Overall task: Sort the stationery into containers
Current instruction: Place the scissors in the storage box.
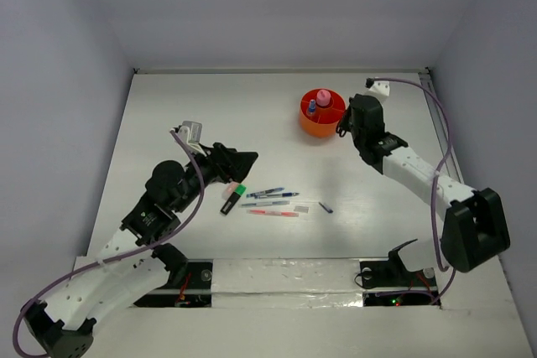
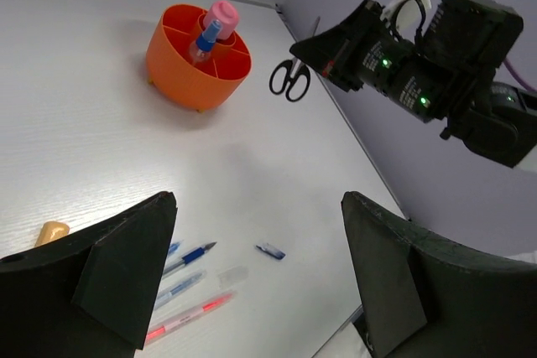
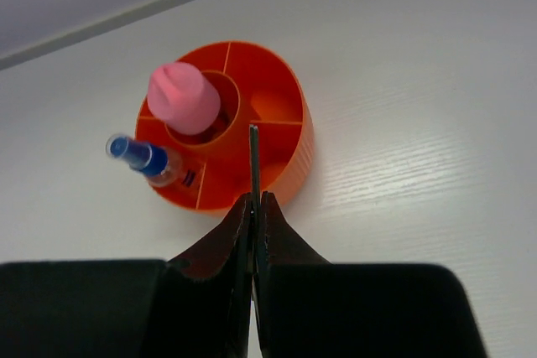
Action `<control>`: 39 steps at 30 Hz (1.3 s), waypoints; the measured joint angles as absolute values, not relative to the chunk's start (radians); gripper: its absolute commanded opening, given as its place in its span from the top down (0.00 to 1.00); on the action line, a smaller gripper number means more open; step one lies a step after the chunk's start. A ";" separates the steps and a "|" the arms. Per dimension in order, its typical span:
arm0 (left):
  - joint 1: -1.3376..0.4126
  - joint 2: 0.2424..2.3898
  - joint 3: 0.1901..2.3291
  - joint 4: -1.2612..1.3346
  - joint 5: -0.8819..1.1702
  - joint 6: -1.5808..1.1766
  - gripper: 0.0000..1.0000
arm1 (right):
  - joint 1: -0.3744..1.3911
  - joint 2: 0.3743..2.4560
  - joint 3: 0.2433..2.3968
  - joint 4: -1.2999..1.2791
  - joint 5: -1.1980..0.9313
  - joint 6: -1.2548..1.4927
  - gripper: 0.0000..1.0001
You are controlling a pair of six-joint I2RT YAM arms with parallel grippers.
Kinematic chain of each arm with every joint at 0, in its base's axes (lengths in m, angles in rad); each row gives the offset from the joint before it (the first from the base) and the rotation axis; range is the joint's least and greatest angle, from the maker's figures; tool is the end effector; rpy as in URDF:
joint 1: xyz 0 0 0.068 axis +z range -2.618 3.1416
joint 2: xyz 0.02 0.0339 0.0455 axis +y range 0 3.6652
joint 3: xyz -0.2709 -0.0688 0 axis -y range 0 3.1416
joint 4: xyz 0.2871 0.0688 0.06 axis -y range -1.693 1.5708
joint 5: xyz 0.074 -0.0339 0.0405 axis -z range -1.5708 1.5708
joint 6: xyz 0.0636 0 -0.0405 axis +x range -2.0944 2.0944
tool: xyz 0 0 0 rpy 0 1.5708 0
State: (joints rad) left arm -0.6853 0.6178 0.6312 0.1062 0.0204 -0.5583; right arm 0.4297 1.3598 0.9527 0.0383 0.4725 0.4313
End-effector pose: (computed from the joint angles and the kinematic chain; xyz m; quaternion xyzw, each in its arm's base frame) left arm 0.1711 -0.1415 0.3507 0.0497 0.6617 -0.4412 0.6041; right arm 0.3507 0.1289 0.2727 0.1330 0.8018 0.0540 0.5802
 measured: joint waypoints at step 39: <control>-0.685 0.499 0.759 -0.135 -0.044 -0.419 0.21 | 0.424 1.776 1.216 0.031 0.779 0.780 1.00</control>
State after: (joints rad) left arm -0.6853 0.4988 0.7586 -0.1352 -0.0441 -0.4191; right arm 0.4244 1.7756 1.2156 0.0315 0.7788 0.7799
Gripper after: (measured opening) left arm 0.785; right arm 0.057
